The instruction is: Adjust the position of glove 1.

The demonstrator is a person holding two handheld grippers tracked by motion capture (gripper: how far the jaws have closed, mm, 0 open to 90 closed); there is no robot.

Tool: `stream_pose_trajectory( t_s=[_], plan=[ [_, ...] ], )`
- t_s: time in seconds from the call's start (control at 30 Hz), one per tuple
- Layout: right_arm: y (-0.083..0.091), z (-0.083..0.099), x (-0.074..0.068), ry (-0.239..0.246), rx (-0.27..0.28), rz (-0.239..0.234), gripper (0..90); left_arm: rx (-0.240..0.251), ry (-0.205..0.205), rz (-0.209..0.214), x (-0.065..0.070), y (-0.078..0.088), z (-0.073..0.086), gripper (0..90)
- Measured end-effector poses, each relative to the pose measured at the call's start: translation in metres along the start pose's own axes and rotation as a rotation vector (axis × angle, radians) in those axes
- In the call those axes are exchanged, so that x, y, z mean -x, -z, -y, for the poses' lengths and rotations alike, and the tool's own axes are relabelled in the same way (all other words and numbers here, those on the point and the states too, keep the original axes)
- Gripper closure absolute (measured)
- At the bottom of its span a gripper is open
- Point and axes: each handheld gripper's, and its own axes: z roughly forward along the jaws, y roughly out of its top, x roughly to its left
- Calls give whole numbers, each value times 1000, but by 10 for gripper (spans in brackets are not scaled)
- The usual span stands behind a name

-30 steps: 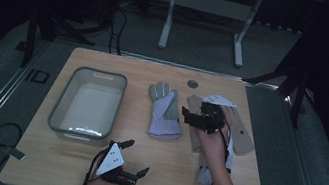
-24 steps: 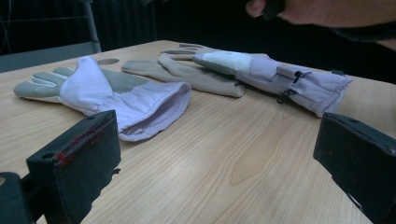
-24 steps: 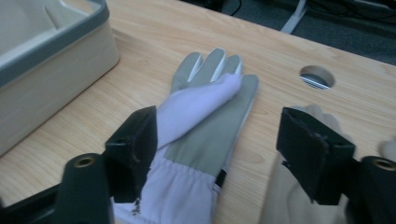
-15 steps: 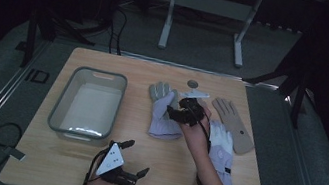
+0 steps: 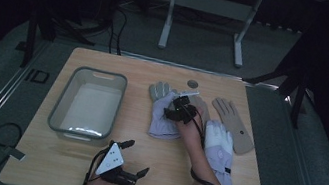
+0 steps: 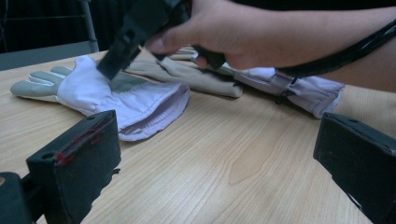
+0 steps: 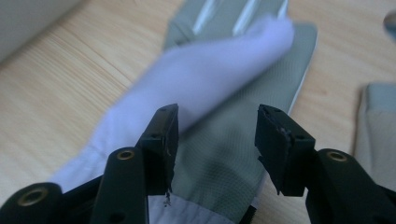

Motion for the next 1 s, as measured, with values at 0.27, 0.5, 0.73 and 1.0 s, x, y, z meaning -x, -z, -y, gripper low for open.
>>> stream_pose_trajectory(
  t_s=[0.27, 0.5, 0.73, 1.0],
  plan=[
    [-14, 4, -1, 10, -40, 20, 509, -1, -5, 1, 0, 0, 0, 7],
    [-17, 6, 1, 30, -52, -22, 679, -1, -5, 0, 1, 0, 0, 7],
    [-5, 6, -8, -43, -29, -22, 888, -2, -1, 0, 0, 0, 0, 7],
    [40, 16, -16, -190, 98, -27, 891, -1, -4, -2, 1, 0, 0, 7]
  ],
)
